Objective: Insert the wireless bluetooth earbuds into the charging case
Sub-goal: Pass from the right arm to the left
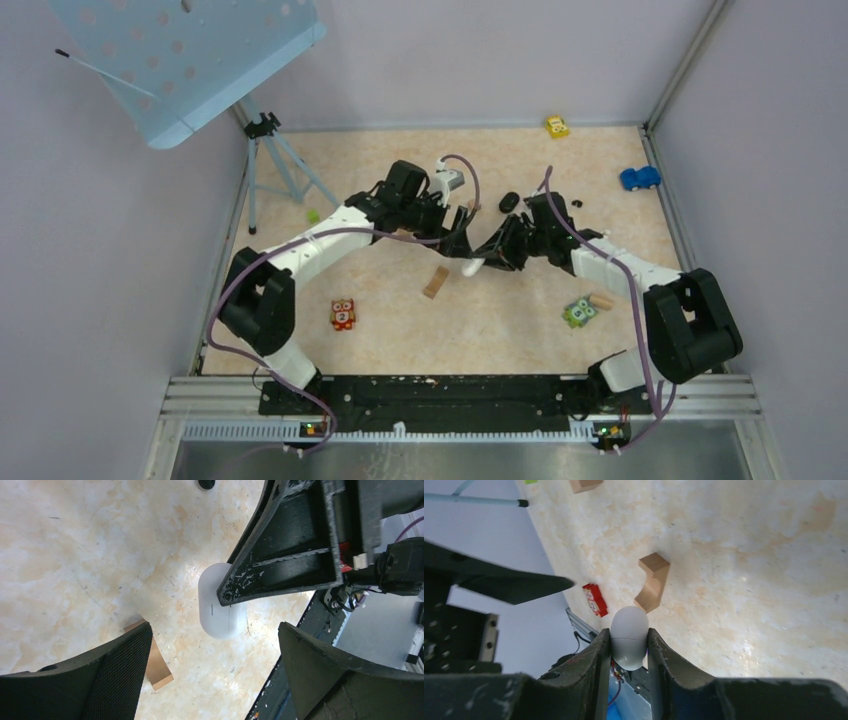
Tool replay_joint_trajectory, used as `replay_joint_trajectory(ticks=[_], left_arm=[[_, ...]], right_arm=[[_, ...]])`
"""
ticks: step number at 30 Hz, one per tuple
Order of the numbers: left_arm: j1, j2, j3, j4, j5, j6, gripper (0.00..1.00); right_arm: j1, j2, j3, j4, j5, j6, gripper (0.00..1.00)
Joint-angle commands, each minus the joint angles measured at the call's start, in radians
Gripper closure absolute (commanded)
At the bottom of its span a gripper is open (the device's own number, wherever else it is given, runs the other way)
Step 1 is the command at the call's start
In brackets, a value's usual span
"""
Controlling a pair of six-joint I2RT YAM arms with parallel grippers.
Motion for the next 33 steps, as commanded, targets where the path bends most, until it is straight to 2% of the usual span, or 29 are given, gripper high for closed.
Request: replay_joint_trajectory(ticks=[1,6,10,15,19,25,30,33], left_arm=[[-0.004,-0.116,-0.047,0.053,-0.060,0.015,0.01],[-0.037,-0.191,-0.154,0.177,-0.145,0.074,0.08],[-0.071,-0.198,-0.156,0.166,-0.161,0.157,0.01],[-0.133,-0.188,-0.189,0.198,-0.227,0.182,0.04],[-0.172,-0.223,-0.300,0.360,-0.229,0.214,0.08],[-0.206,-0.280,-0.456,0.582,-0.237,0.302,0.13],[-0.210,-0.241,-0.429,0.539,-0.235,0.337,0.14],[-0.210,-0.221,-0.428,0.556,-0.235,0.341,0.18]], right_arm=[[0.008,0.023,0.058,-0.103,0.062,0.034,1.00],[0.010,0.068,0.071,-0.168,0.074,0.148,1.00],[0.008,0.099,0.102,-0.242,0.077,0.213,1.00],[0.008,0.165,0.147,-0.285,0.004,0.264,1.00],[0.008,0.218,0.190,-0.315,-0.052,0.265,1.00],[0.007,0.212,0.194,-0.294,-0.072,0.293,1.00],[0.008,0.214,0.196,-0.280,-0.102,0.304,1.00],[0.007,0.216,0.200,-0.279,-0.109,0.301,1.00]])
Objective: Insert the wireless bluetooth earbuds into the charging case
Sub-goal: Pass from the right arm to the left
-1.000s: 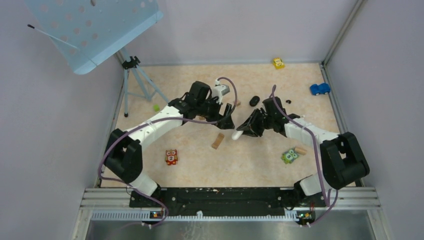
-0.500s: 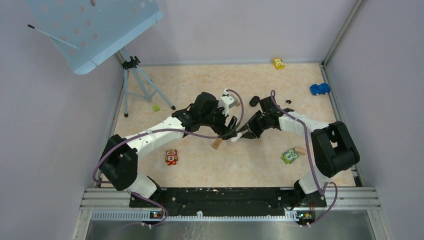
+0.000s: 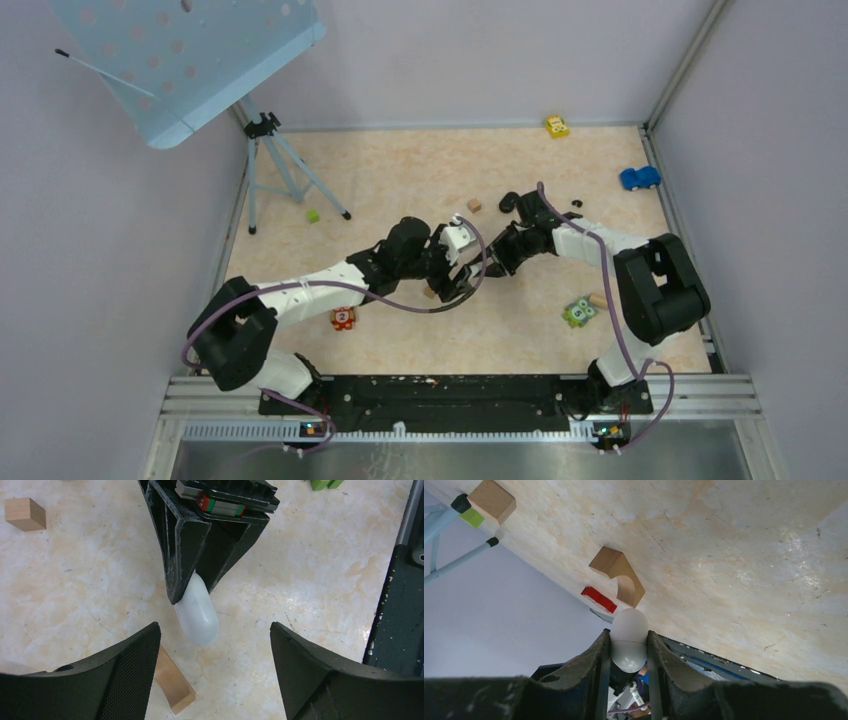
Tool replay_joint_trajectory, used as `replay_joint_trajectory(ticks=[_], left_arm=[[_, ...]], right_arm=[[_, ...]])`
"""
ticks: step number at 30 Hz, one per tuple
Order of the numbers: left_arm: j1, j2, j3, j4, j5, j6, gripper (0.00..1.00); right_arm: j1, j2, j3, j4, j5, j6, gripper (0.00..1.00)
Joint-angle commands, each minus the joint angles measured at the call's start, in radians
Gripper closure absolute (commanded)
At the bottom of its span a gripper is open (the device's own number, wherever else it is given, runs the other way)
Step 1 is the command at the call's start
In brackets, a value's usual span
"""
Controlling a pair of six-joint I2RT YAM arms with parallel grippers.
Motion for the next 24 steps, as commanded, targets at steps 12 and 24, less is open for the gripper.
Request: replay_joint_trajectory(ticks=[12,24], left_arm=[[-0.011,0.049,0.011,0.118,-0.064,0.092,0.28],[-0.026,0.063,-0.005,0.123,-0.108,0.118,0.25]], right_arm=[[0.007,-0.006,0.031,0.037,-0.069,0.052,1.00],[0.007,-0.035,-0.001,0.081,-0.085,0.090,1.00]])
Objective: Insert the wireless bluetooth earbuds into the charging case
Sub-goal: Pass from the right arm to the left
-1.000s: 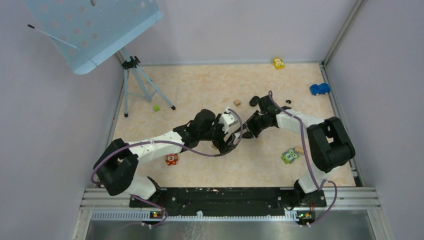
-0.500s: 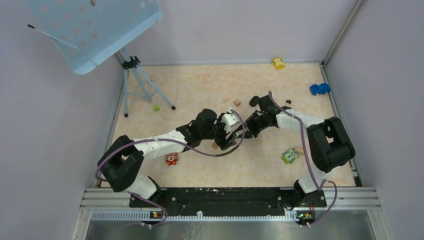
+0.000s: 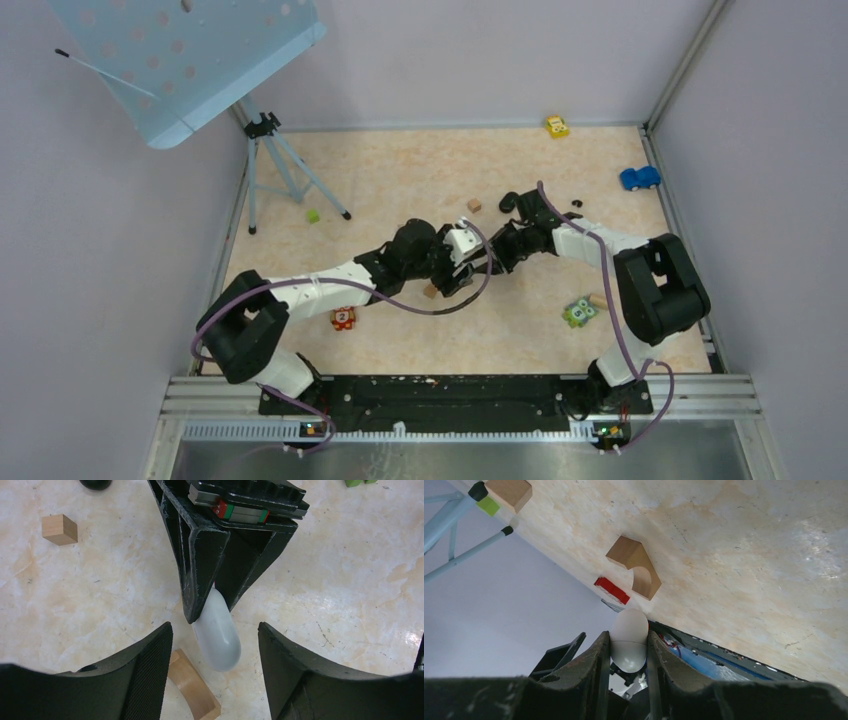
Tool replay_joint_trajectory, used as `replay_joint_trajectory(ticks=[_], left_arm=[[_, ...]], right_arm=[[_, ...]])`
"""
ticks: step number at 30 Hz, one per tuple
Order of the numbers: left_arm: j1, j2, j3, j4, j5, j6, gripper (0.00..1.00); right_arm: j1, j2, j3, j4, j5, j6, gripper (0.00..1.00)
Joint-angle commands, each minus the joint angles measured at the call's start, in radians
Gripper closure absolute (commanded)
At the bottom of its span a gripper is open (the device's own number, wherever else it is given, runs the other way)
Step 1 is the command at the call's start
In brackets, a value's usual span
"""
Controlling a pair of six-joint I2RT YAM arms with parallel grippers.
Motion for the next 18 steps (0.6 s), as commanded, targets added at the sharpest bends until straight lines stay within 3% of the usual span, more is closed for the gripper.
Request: replay_joint_trajectory(ticks=[1,7,12,18], left_arm=[[-0.015,0.012,-0.008,0.052,-0.049,0.038,0.24],[-0.035,-0.044,-0.095,0.175,-0.122,0.071,0.26],[-0.050,-0.109,-0.235,0.395,-0.124,0.126,0.29],[-0.058,-0.124,-0.253,0.435,-0.145,0.158,0.26]], right_arm=[[0.007,-0.040,-0.001,0.043,-0.032,0.056,1.00],[0.007,-0.058,-0.004,0.024,-0.023,0.055,1.00],[0.008,-0.078,-0.015,0.003,-0.009,0.067,1.00],[0.007,-0.099,-0.025,-0.002,0.002,0.077,1.00]])
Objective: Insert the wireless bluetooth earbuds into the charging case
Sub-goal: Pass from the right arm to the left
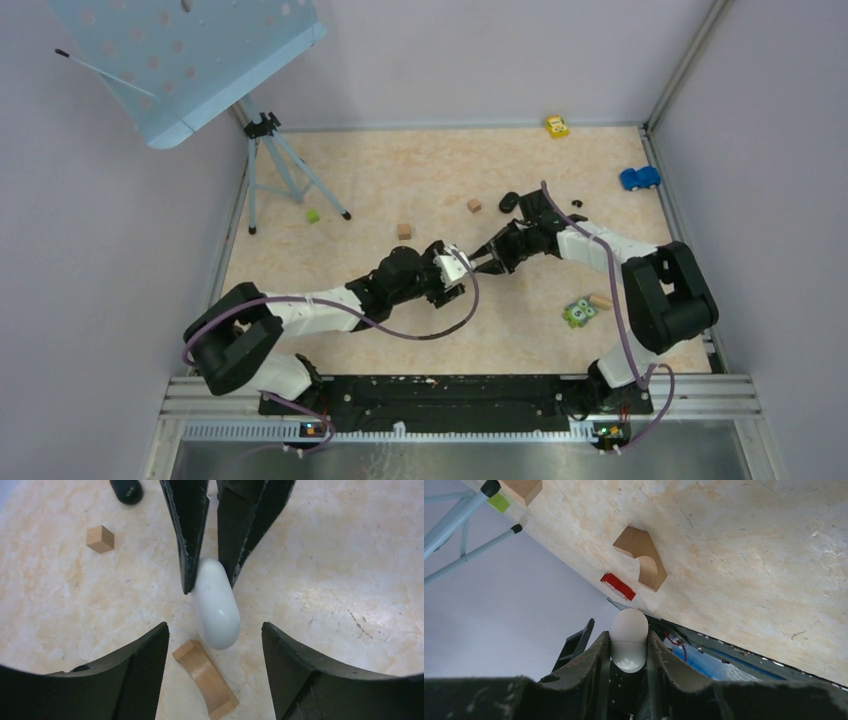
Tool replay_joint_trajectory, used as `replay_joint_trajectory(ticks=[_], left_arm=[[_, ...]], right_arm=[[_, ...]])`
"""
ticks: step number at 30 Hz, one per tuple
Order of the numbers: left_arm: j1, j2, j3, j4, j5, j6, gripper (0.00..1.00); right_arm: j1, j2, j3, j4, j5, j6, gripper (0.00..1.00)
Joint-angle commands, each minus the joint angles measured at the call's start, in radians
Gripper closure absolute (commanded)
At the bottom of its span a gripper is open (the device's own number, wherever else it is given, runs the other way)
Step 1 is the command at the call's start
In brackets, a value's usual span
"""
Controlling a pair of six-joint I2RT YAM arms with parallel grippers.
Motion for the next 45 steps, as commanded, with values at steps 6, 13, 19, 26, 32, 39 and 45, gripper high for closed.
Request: replay_joint_trajectory(ticks=[6,13,19,26,32,39,45], left_arm=[[-0.023,-0.069,-0.071,0.255,0.034,0.096,0.10],[-0.034,-0.041,-0.068,0.262,0.007,0.145,0.17],[-0.063,-0.010,-0.081,0.325,-0.108,0.141,0.25],[-0.095,0.008,-0.087,0.314,-0.129,0.164,0.27],[-0.095,0.025,-0.085,0.330,-0.167,0.173,0.34],[-0.096,0.051,-0.088,0.351,-0.190,0.188,0.44],[-0.096,0.063,-0.089,0.359,-0.201,0.181,0.48]], right_arm=[[0.008,-0.059,-0.036,0.032,-0.017,0.069,1.00],[0.008,-0.059,-0.043,0.037,-0.034,0.063,1.00],[0.007,-0.047,-0.037,0.060,-0.055,0.061,1.00],[0.008,-0.036,-0.030,0.093,-0.069,0.079,1.00],[0.007,-0.036,-0.026,0.095,-0.071,0.080,1.00],[0.005,-0.028,-0.027,0.106,-0.081,0.082,1.00],[0.004,-0.029,-0.032,0.108,-0.083,0.084,1.00]])
